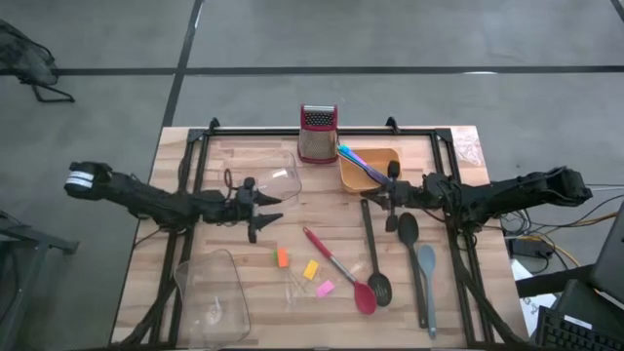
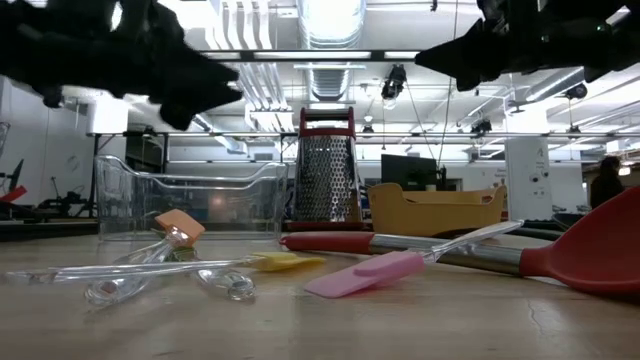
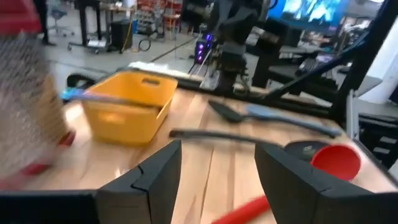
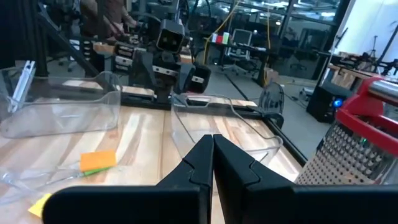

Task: Pick & Place Kitchen Items
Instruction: Put the pink spatula into the top transparent bin

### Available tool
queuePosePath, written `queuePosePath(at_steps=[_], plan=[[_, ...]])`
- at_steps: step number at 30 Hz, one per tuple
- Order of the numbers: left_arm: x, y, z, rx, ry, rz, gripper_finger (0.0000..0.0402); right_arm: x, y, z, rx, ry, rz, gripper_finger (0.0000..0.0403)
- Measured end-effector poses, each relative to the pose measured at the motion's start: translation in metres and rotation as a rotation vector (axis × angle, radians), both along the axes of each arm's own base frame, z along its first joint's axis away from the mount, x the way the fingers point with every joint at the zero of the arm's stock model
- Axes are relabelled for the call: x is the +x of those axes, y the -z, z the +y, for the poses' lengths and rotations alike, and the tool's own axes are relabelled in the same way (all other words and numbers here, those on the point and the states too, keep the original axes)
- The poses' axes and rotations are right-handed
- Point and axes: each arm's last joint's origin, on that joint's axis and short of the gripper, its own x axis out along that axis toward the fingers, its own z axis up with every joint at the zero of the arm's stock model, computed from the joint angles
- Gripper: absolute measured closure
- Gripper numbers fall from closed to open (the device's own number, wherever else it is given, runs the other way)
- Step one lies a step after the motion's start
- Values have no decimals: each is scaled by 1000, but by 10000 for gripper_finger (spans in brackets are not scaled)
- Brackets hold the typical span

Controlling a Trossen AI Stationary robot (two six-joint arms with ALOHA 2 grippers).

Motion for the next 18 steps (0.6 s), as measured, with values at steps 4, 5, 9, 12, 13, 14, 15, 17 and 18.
queuePosePath(at_steps=[4,5,9,12,13,14,15,17,18], plan=[[17,-5,-3,8,28,31,190,1,-13,0,25,0,-68,394],[21,-5,-3,6,29,48,190,0,-18,0,60,-1,-96,394],[31,2,-4,9,26,101,190,3,-31,0,238,-7,-148,394],[41,9,-5,5,24,146,191,5,-40,0,306,-15,-183,394],[45,11,-6,5,27,160,192,5,-43,0,308,-17,-190,394],[48,14,-7,7,34,176,192,6,-45,0,302,-17,-192,394],[52,16,-8,10,47,190,192,7,-46,0,298,-17,-189,394],[60,18,-11,18,82,207,193,8,-47,0,281,-13,-168,394],[64,19,-13,26,102,220,193,9,-46,0,272,-11,-153,394]])
